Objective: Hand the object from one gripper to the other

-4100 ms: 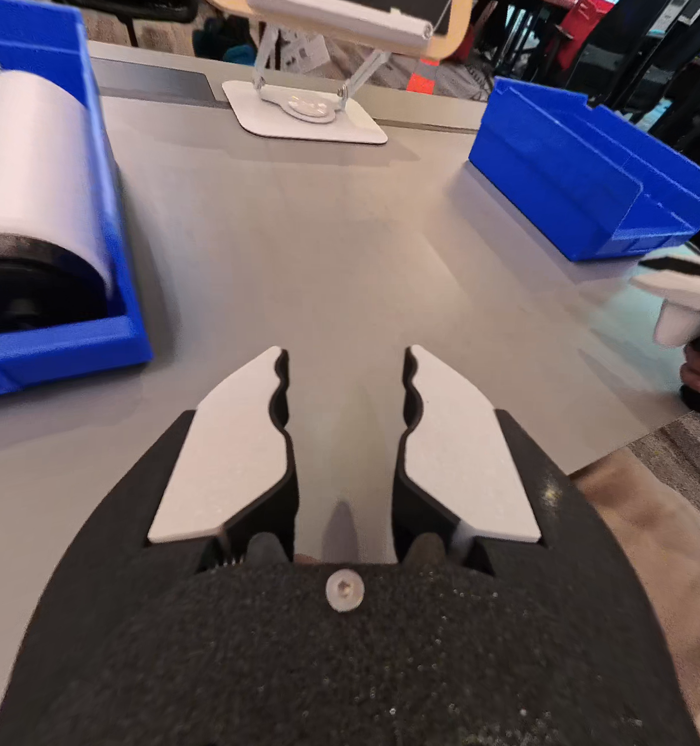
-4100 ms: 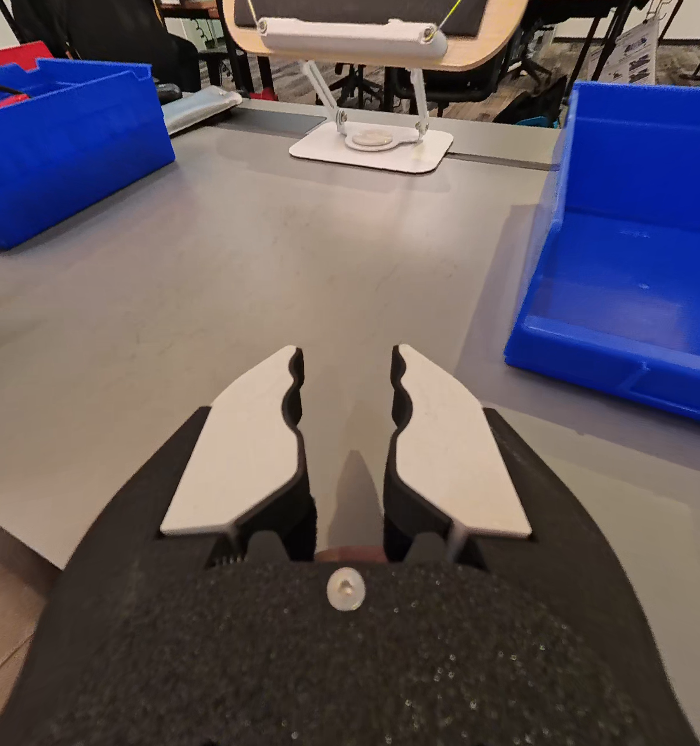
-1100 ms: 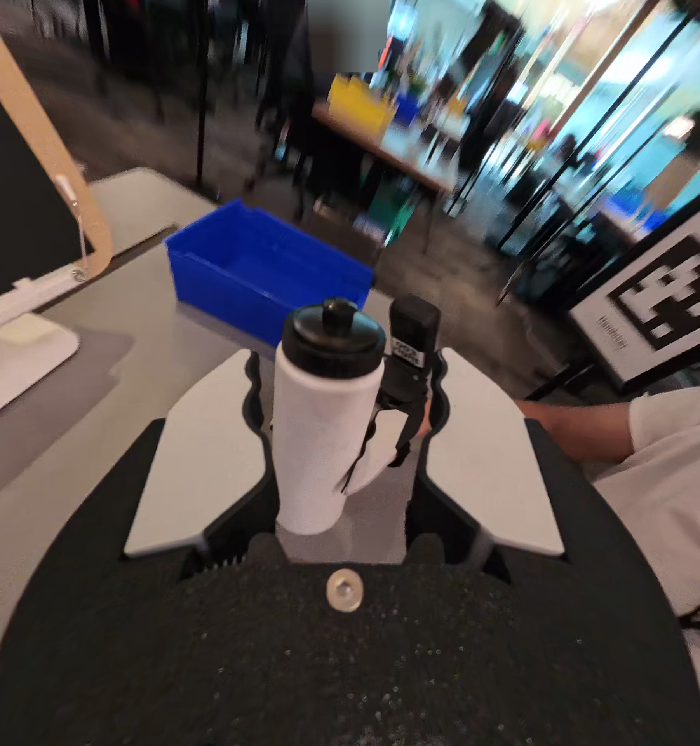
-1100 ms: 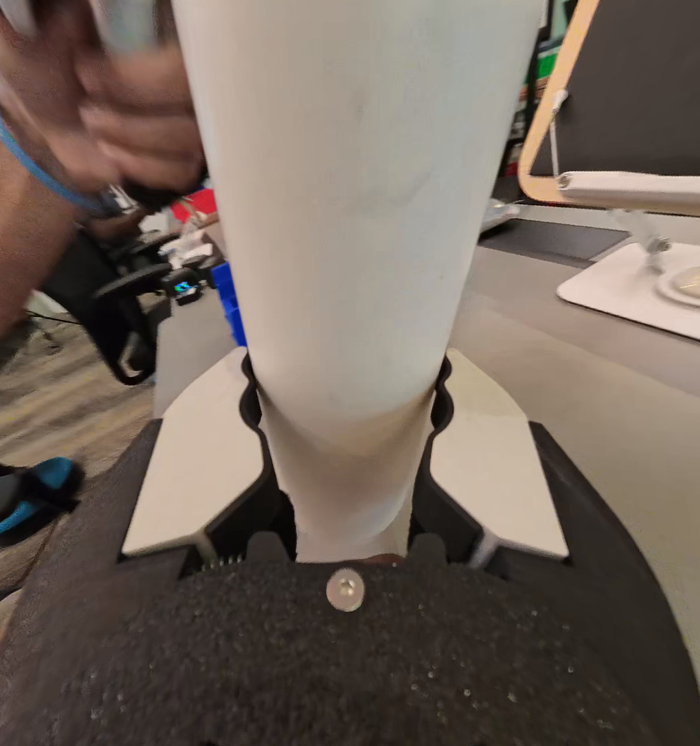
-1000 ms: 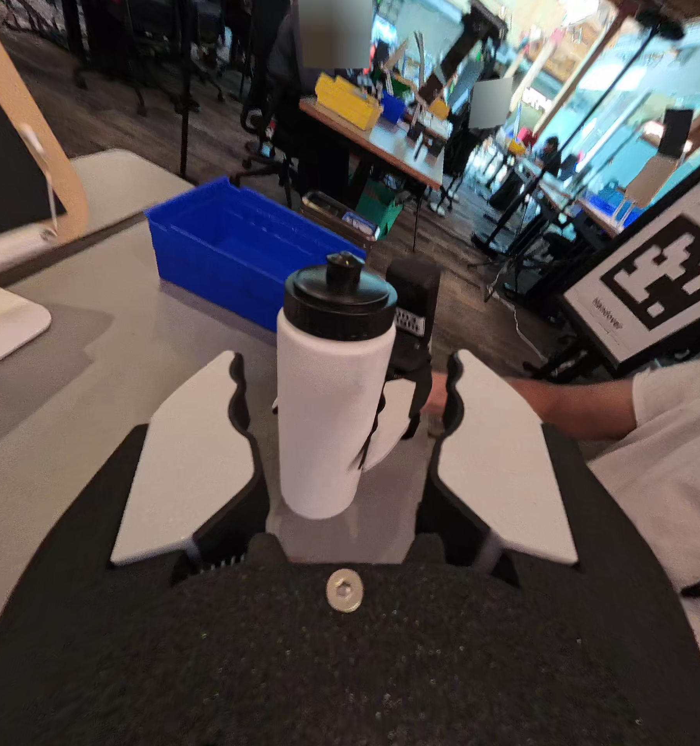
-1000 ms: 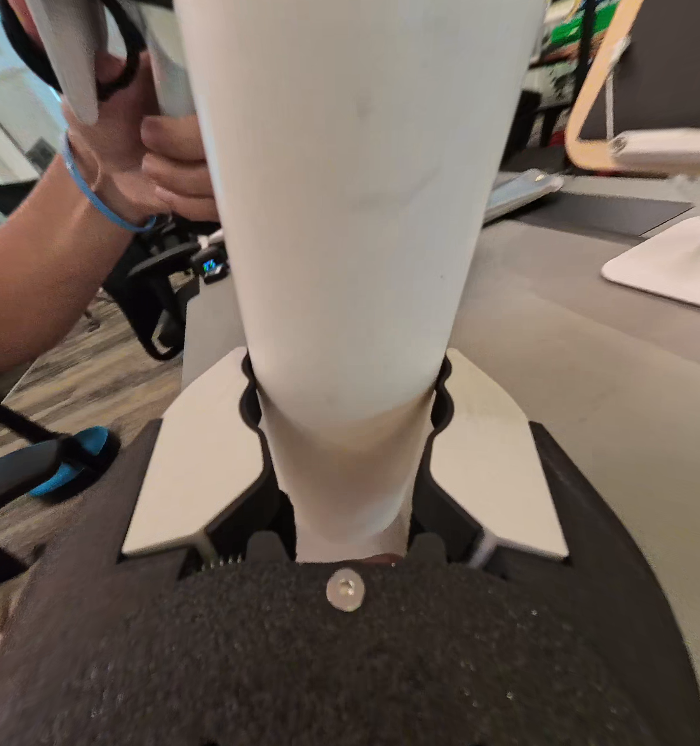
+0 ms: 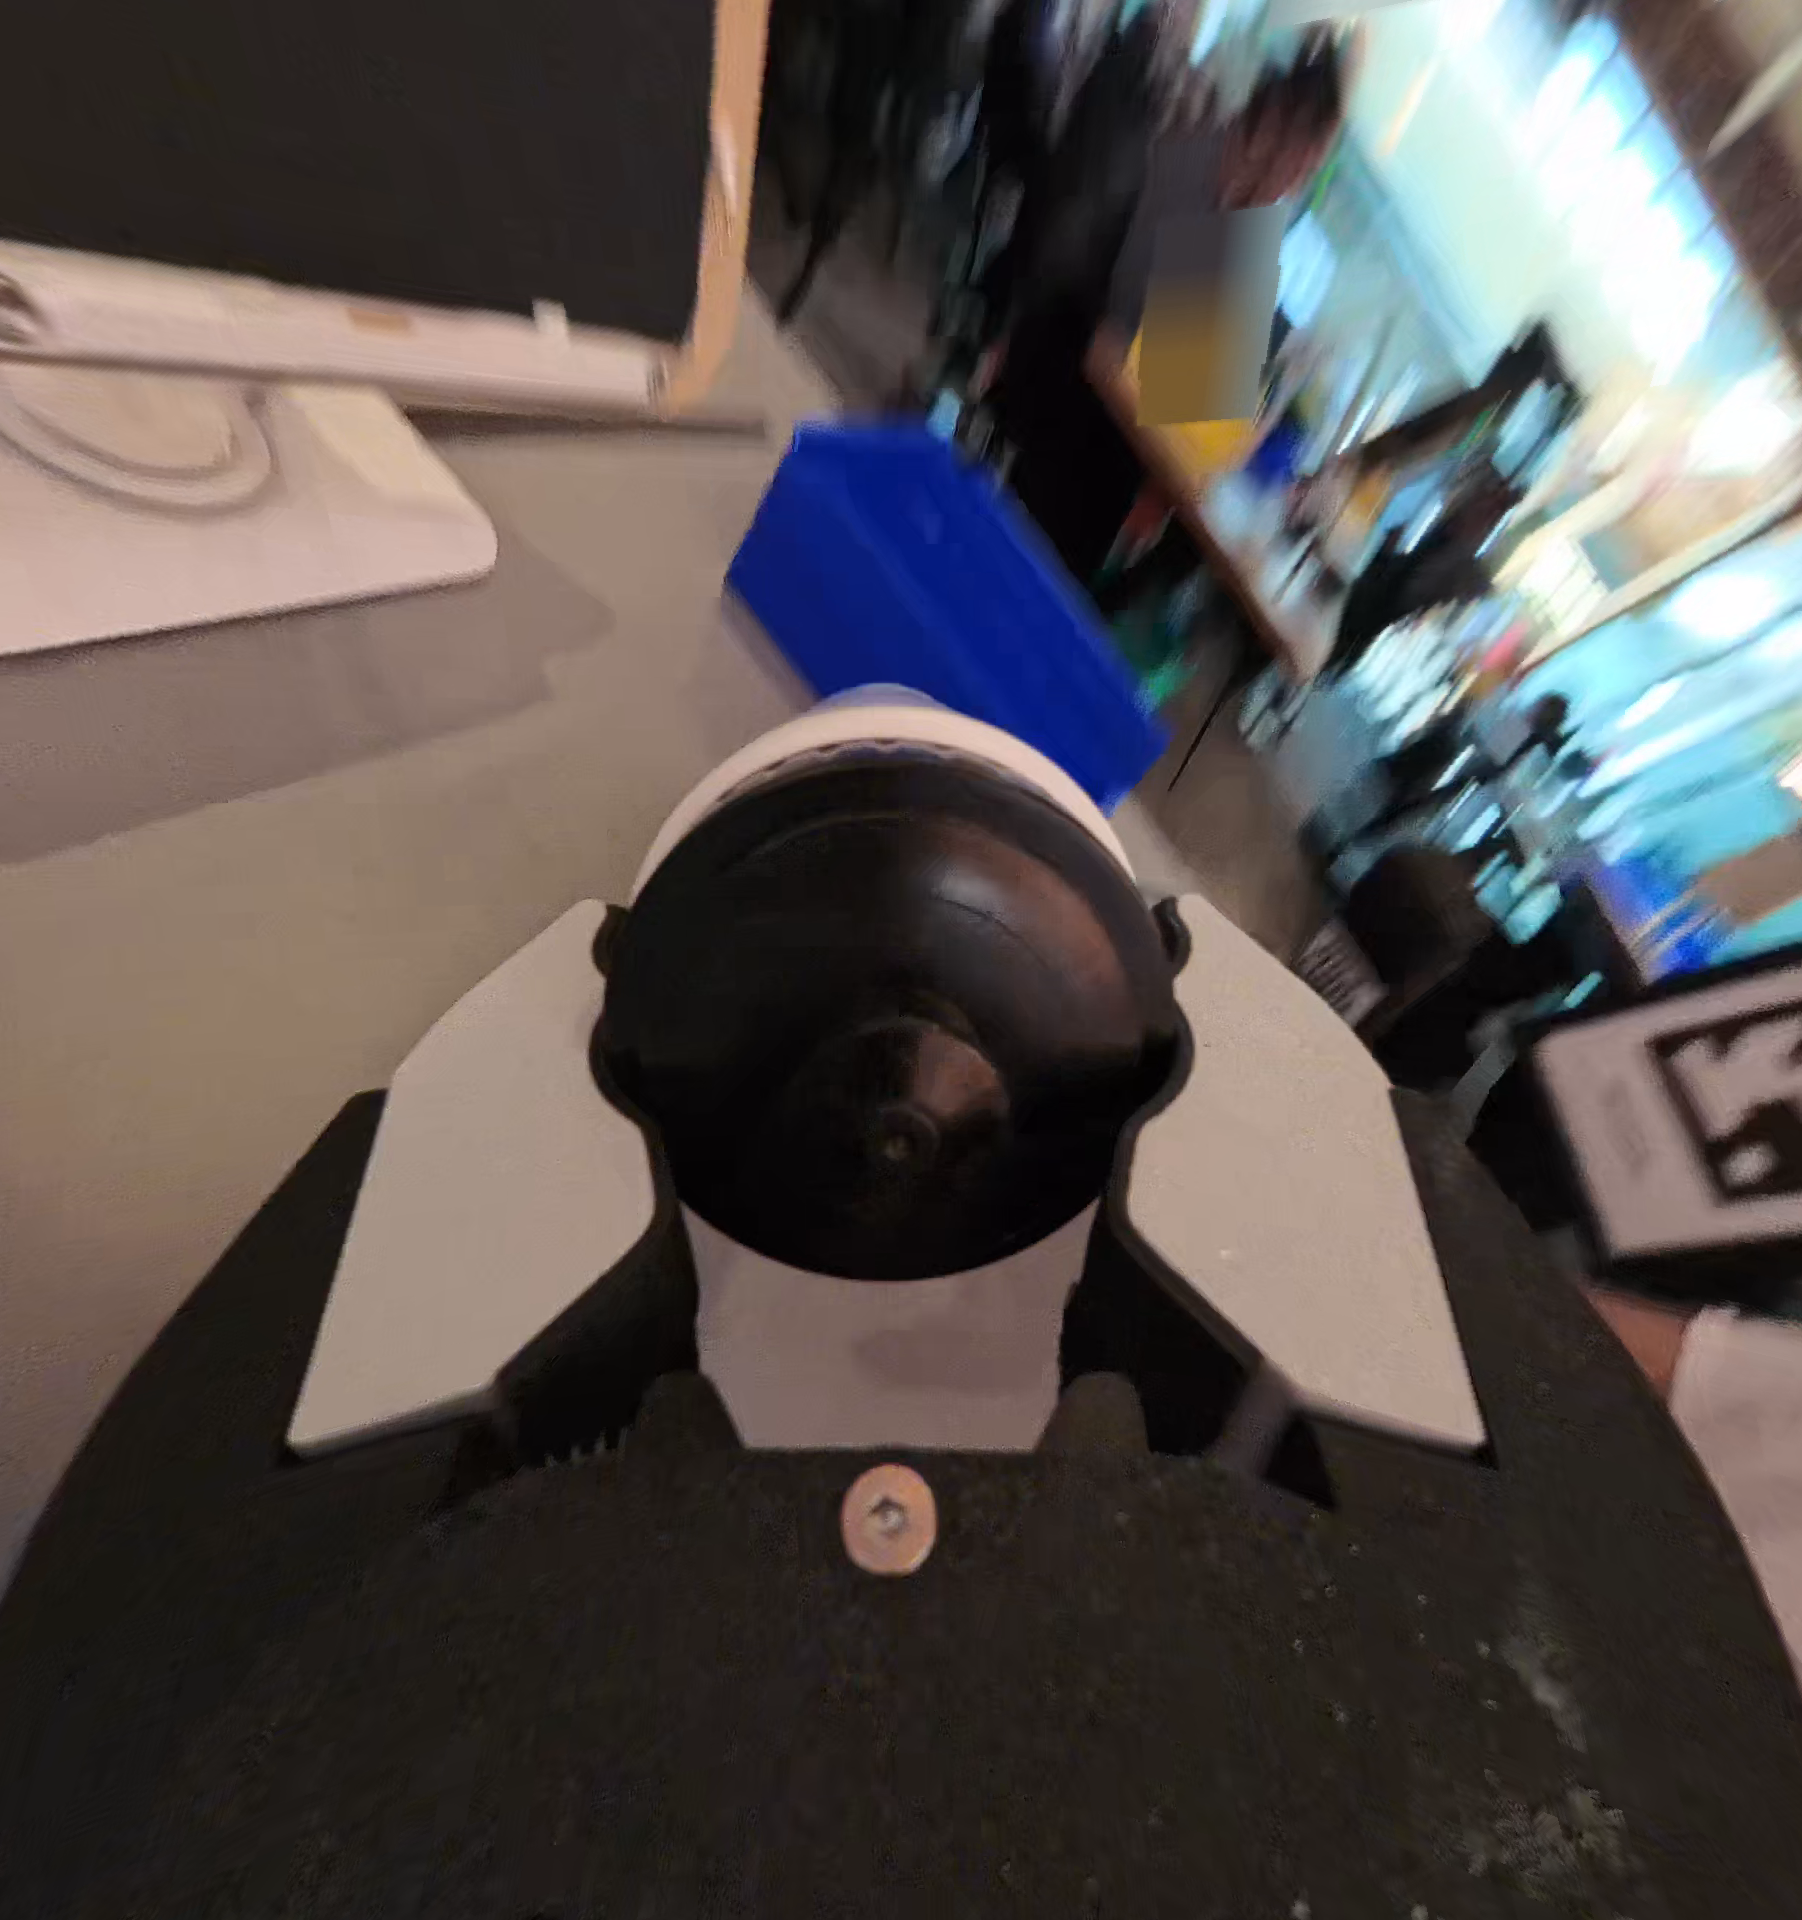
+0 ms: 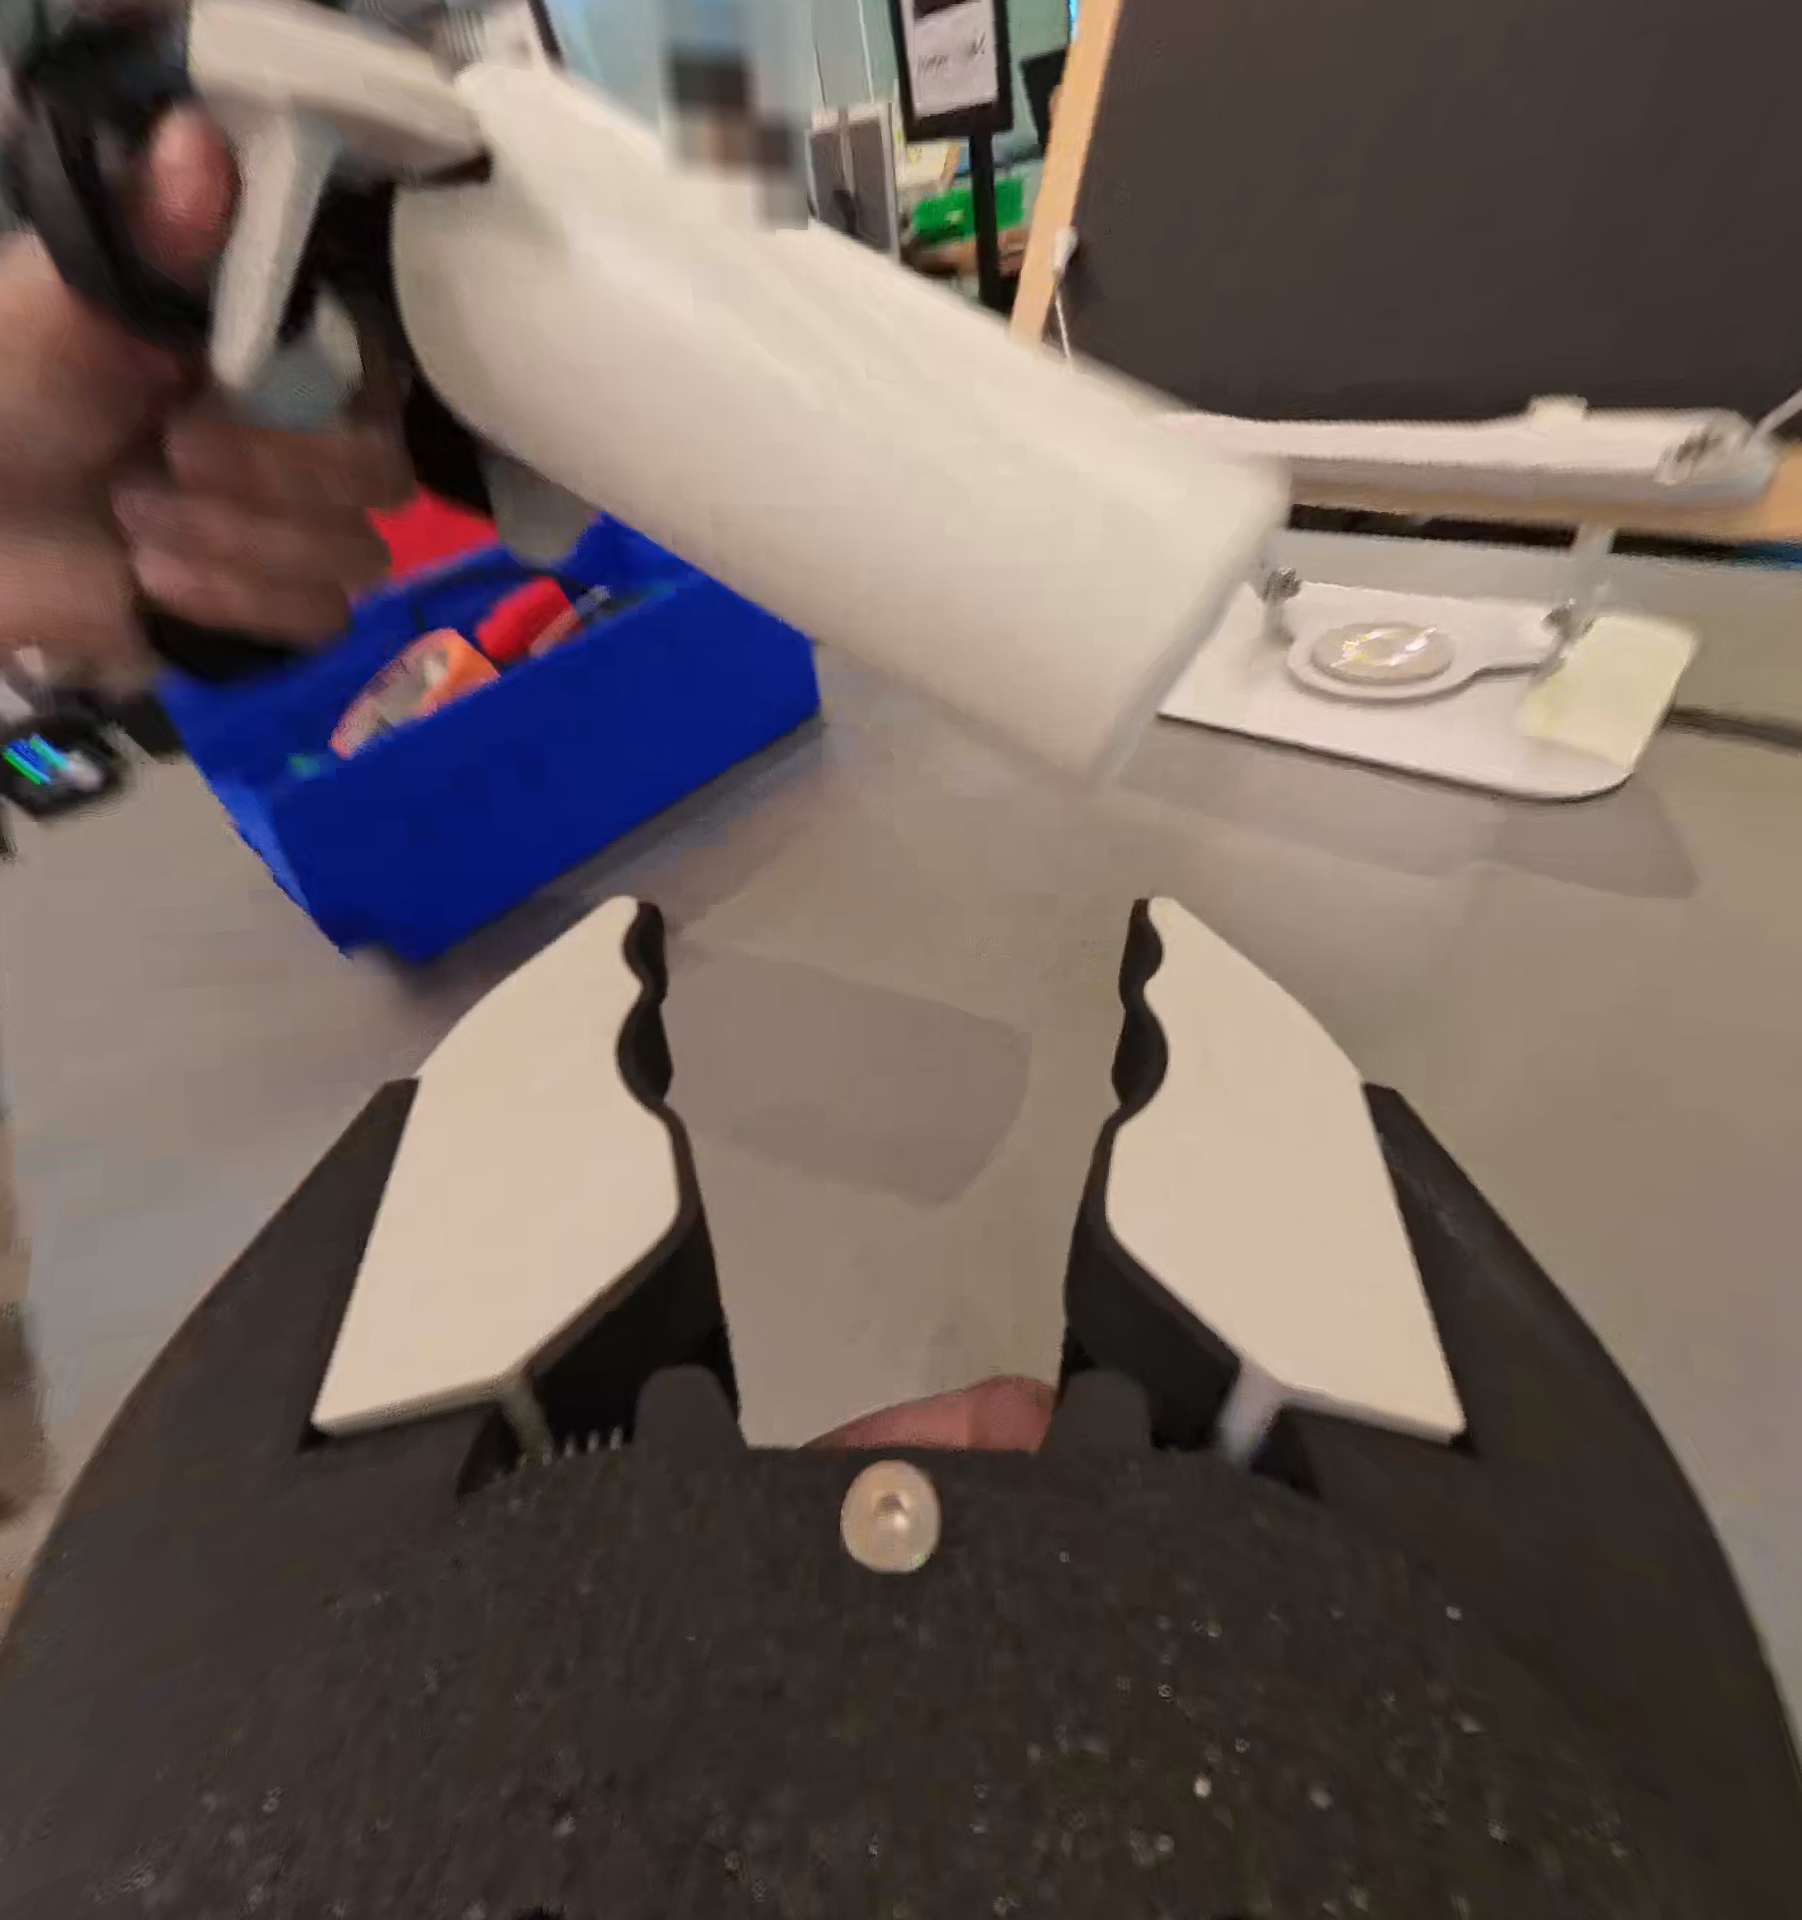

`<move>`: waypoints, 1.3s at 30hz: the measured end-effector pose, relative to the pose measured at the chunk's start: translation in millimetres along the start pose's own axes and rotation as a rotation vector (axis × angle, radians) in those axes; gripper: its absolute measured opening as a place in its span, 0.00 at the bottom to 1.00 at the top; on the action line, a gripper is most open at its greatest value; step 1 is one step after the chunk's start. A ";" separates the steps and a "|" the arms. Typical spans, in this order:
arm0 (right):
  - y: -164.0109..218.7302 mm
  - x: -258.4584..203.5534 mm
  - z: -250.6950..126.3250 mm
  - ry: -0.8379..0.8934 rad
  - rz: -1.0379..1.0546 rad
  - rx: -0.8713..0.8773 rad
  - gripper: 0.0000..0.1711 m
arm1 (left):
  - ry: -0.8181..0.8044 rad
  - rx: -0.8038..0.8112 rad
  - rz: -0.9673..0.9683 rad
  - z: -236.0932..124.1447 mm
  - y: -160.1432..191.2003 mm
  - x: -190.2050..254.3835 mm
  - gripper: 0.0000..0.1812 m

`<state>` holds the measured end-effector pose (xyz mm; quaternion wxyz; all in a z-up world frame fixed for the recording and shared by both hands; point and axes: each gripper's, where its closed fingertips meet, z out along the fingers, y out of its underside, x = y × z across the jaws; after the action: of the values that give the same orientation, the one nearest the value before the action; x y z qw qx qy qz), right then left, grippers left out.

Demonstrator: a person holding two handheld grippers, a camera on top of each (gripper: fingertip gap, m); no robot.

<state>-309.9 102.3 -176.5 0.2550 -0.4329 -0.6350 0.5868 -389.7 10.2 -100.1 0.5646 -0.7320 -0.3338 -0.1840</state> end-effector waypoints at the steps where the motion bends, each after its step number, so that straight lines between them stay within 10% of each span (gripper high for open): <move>1: 1.4 -0.9 1.3 -0.038 0.101 0.025 0.50 | 0.047 0.104 -0.058 -5.8 -3.2 -1.5 0.52; 13: -49.9 -16.2 7.4 -0.337 0.824 0.512 0.54 | 0.401 0.373 -0.181 44.6 85.5 54.5 0.52; 26: -38.1 -8.9 -10.9 -0.426 0.665 0.351 0.51 | 0.073 0.260 0.109 19.4 143.6 28.8 0.56; 39: -14.9 -97.3 -30.1 -0.642 0.078 -0.128 0.52 | 0.162 -0.117 0.375 11.8 177.1 73.6 0.53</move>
<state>-240.5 36.5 -138.8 -0.0086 -0.2650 -0.7014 0.6616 -215.4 17.4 -180.6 0.5705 -0.7958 -0.1339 -0.1527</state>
